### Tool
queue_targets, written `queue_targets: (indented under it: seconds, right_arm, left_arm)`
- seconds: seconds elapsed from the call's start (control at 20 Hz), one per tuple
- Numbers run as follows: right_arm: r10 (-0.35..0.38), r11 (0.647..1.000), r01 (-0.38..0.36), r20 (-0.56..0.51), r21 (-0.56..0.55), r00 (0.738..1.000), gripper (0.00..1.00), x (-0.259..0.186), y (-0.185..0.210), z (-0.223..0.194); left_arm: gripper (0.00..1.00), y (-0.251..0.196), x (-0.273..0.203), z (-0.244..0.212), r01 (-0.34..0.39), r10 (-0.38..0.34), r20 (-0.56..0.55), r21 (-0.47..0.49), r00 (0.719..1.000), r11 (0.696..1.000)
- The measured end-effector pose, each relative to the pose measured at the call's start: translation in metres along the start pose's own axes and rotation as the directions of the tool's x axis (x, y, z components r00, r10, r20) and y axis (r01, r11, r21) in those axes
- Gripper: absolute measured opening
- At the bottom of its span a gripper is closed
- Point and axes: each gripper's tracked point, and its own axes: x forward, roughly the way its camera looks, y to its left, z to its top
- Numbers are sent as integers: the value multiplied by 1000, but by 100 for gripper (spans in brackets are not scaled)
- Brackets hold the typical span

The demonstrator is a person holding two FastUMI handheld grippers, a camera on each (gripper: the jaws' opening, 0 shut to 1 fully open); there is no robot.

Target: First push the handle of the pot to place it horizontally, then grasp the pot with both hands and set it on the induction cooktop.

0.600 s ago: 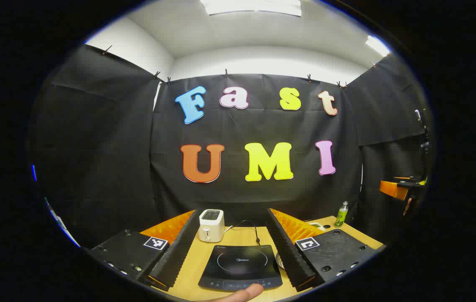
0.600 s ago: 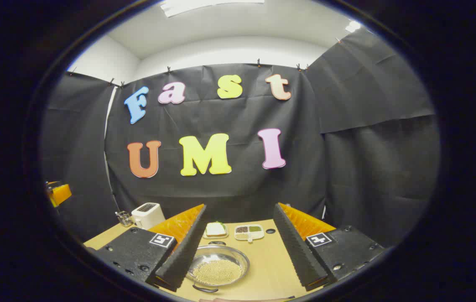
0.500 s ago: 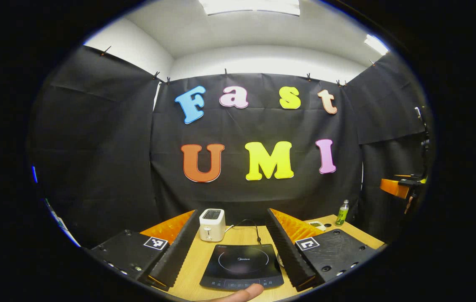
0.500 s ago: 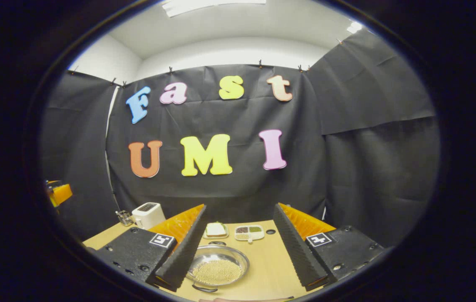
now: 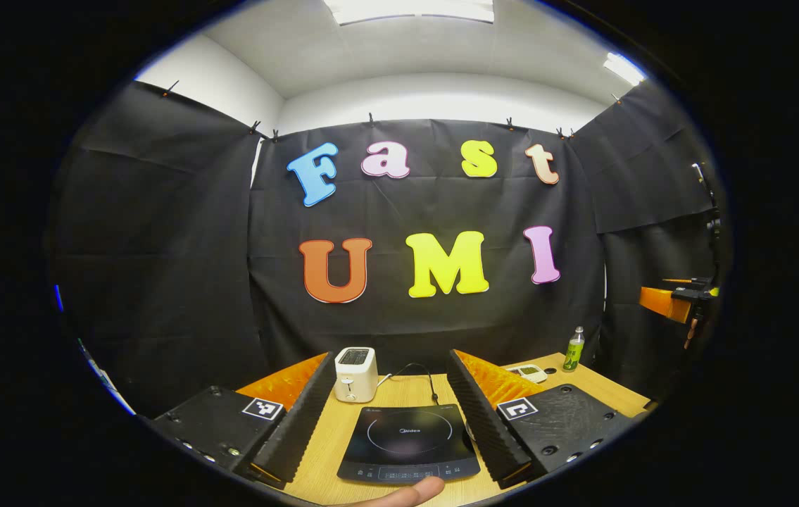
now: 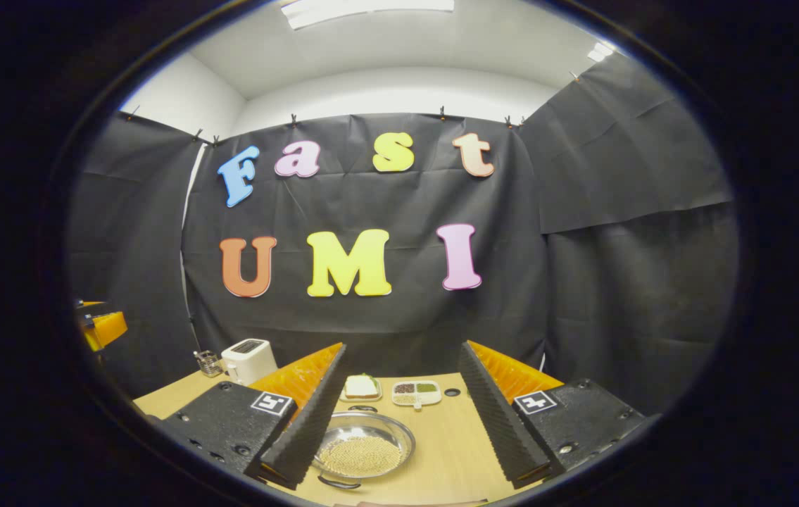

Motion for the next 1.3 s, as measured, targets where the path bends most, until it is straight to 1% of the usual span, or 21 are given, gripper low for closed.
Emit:
queue_targets:
  seconds: [0.25,0.35,0.45,0.5,0.55,0.6,0.65,0.75,0.8,0.85,0.9,0.95,1.0,1.1,1.25,1.3]
  right_arm:
    - [22,1000,-22,-35,5,999,96,8,7,-16]
    - [35,999,-35,-48,0,998,89,10,10,-22]
    - [41,999,-40,-54,10,998,75,13,12,-23]
    - [42,999,-41,-61,14,997,65,14,12,-27]
    - [50,999,-48,-70,22,996,62,16,15,-28]
    - [57,998,-55,-77,28,995,55,18,19,-32]
    - [59,998,-56,-93,31,994,52,21,21,-36]
    - [90,995,-84,-115,54,989,27,22,34,-43]
    - [113,992,-105,-130,70,985,13,26,42,-49]
    - [133,989,-120,-150,89,980,12,28,50,-54]
    - [153,986,-137,-179,100,972,7,29,57,-63]
    - [176,982,-157,-210,104,962,4,27,64,-69]
    - [190,981,-174,-241,85,952,4,30,73,-80]
    - [173,985,-169,-272,38,947,4,31,78,-91]
    - [170,984,-175,-320,13,932,4,31,96,-113]
    - [168,984,-177,-336,1,927,0,32,102,-121]
  left_arm:
    - [95,3,-4,2,8,-8,11,-27,1000,1000]
    - [95,6,-5,2,8,-8,15,-38,1000,999]
    - [95,9,-5,3,6,-5,22,-39,1000,999]
    - [95,8,-6,3,9,-9,21,-37,1000,999]
    - [95,8,-6,3,16,-16,19,-36,1000,999]
    - [95,6,-6,2,31,-30,19,-35,999,999]
    - [95,4,-6,2,45,-45,19,-38,999,998]
    - [95,5,-8,0,54,-54,21,-30,998,998]
    - [95,6,-7,0,52,-52,21,-23,998,998]
    - [95,6,-6,-3,48,-48,20,-20,999,999]
    - [95,6,-6,-4,49,-48,18,-20,999,999]
    - [95,6,-6,-4,53,-53,19,-23,998,998]
    - [95,5,-7,-3,60,-59,20,-29,998,998]
    - [95,5,-8,1,66,-65,35,-32,997,997]
    - [95,5,-9,1,65,-64,45,-26,997,998]
    - [95,5,-8,0,67,-66,44,-26,997,997]
